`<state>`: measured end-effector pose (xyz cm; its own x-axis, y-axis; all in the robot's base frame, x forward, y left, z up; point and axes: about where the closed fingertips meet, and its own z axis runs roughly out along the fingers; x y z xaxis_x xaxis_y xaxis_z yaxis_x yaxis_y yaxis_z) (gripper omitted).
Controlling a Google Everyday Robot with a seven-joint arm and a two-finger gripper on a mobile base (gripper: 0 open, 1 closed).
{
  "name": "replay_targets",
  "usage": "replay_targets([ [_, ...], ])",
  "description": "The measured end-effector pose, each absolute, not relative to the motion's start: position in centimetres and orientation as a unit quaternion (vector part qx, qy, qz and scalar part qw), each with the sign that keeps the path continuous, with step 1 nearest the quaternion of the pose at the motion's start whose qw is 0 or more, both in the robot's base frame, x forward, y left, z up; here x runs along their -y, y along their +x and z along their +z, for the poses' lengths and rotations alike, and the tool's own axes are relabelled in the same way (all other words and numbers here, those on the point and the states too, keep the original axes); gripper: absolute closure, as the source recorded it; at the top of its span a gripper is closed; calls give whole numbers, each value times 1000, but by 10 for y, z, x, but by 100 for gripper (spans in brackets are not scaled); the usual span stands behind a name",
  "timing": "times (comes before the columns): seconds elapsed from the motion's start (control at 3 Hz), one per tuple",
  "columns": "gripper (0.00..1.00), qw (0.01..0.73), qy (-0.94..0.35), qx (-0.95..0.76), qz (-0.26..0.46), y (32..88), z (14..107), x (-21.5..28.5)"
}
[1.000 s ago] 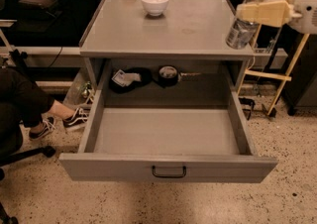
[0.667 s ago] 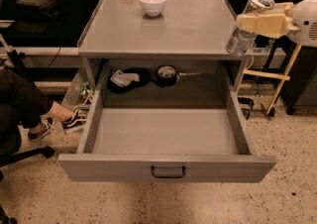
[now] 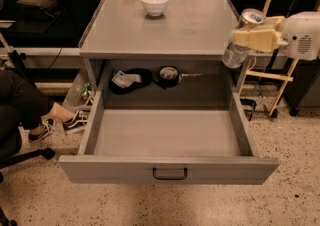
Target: Place redbull can into top drawer
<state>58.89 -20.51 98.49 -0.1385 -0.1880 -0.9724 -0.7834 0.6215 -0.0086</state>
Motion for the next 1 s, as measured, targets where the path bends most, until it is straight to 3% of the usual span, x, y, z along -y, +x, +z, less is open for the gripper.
replay_targets([
  [1.0, 100, 524, -391, -721, 228, 565, 785, 149],
])
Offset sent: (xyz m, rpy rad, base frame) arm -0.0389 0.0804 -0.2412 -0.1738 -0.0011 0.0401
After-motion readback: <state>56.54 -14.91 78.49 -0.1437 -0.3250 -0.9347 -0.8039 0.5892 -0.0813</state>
